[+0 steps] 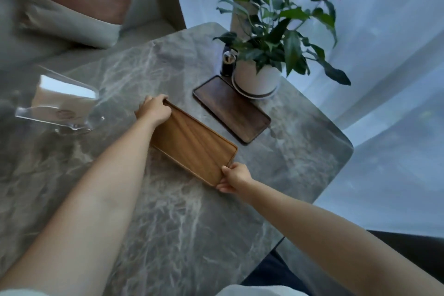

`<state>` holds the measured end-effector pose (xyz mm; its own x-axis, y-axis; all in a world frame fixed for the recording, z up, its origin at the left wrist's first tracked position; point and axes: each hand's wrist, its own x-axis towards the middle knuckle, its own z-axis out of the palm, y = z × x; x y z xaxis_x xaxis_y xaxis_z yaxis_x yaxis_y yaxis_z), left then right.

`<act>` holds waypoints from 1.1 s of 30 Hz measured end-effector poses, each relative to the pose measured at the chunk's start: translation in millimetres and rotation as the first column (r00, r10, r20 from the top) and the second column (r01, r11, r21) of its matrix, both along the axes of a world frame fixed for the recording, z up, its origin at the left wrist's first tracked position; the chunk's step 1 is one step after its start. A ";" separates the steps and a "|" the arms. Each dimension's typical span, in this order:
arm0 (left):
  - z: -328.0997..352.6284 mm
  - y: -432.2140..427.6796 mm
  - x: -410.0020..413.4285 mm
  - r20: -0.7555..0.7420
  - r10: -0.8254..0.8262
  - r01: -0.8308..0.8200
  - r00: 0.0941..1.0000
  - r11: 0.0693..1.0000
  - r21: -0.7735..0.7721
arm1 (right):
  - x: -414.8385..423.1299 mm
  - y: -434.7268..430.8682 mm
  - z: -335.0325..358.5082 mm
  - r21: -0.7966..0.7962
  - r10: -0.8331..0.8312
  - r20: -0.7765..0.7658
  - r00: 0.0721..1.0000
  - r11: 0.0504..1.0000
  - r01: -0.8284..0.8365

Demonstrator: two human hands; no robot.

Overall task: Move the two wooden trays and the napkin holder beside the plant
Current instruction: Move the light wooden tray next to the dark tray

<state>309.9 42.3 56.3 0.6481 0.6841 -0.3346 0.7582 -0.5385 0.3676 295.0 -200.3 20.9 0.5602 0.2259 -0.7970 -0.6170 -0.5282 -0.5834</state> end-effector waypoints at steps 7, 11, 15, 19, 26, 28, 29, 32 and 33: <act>-27.7 -3.8 38.0 -0.088 -0.073 0.071 0.993 0.997 -0.027 | 16.7 -2.5 -17.2 -0.010 -0.062 -0.055 0.997 0.998 0.062; -41.2 -2.2 51.9 -0.106 -0.074 0.065 0.992 0.994 -0.084 | 26.0 -0.7 -23.8 -0.028 -0.044 -0.077 0.996 0.999 0.042; -50.7 1.5 62.6 -0.117 -0.101 0.091 0.988 0.992 -0.088 | 34.8 2.7 -26.8 -0.035 -0.016 -0.112 0.994 0.999 0.013; -53.9 1.1 73.1 -0.107 -0.119 0.109 0.987 0.989 -0.097 | 38.2 7.8 -28.1 -0.036 0.007 -0.133 0.991 0.999 -0.012; -59.8 -0.8 81.9 -0.045 -0.117 0.108 0.992 0.981 -0.162 | 46.9 11.2 -27.4 -0.042 0.014 -0.124 0.992 0.999 -0.019; -60.6 -0.6 82.4 -0.031 -0.110 0.102 0.993 0.979 -0.179 | 50.0 10.9 -25.8 -0.034 0.021 -0.126 0.992 0.999 -0.025; -60.9 -0.3 82.5 -0.025 -0.111 0.105 0.993 0.978 -0.183 | 51.0 10.9 -24.7 -0.032 0.032 -0.129 0.991 0.999 -0.036; -61.3 0.3 82.1 -0.017 -0.123 0.117 0.992 0.974 -0.193 | 52.0 10.2 -21.7 -0.041 0.072 -0.131 0.989 0.996 -0.078; -61.4 0.4 82.2 -0.020 -0.130 0.123 0.991 0.972 -0.201 | 52.6 9.7 -20.3 -0.048 0.081 -0.128 0.988 0.995 -0.088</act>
<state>392.1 42.7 -5.1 0.7116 0.5145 -0.4784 0.7019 -0.5494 0.4533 347.6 -190.6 0.6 0.4357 0.2233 -0.8720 -0.6350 -0.6103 -0.4735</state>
